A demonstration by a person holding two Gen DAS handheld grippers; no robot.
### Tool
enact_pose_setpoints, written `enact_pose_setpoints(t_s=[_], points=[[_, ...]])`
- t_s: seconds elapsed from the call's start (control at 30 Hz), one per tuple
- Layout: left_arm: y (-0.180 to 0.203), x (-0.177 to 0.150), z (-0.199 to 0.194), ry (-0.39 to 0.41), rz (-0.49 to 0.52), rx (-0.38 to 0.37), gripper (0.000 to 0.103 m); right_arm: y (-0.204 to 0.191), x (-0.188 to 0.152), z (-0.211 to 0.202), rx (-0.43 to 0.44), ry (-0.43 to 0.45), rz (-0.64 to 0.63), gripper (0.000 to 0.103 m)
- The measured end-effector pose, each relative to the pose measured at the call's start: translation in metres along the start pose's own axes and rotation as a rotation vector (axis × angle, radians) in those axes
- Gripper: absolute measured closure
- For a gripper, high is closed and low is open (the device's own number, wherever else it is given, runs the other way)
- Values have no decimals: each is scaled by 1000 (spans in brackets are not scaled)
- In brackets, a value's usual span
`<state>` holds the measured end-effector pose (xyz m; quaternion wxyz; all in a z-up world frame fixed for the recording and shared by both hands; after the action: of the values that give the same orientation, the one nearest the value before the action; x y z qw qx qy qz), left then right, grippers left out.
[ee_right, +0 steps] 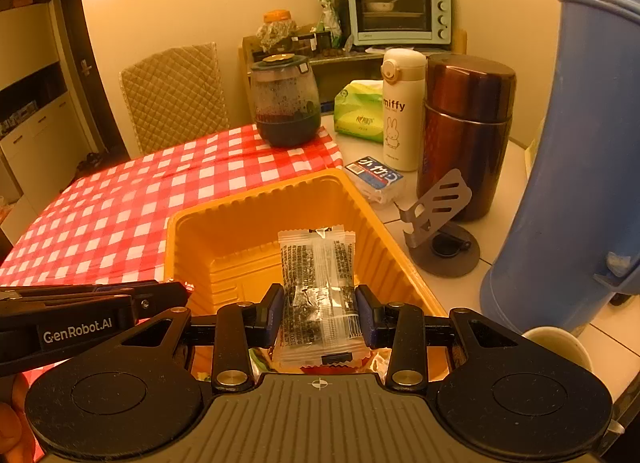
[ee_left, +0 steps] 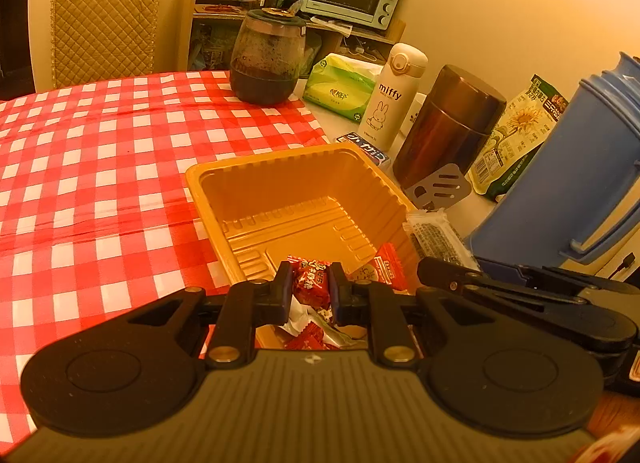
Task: Organize snacks
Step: 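Lower both snacks into the orange tray and open both tools to release them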
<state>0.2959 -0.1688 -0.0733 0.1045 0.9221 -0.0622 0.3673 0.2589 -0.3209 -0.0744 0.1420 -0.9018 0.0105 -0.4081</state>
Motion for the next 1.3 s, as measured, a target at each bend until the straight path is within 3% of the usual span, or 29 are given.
enact_pose_setpoints(t_s=[1.3], points=[[-5, 32, 65, -33, 19, -6, 85, 10, 11, 32, 1, -11, -9, 64]])
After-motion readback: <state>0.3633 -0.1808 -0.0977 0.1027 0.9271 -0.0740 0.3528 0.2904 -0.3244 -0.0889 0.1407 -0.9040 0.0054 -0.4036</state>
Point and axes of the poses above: each gripper's, at about its wrist camera, not at the fingertips, and z roughly the way its jaws point, y to its right, x to its top, the point moved 2 cm from there along z, roughly the way its jaws point, and after that the axes turned 9 degrees about x, right-handed, at the moved point
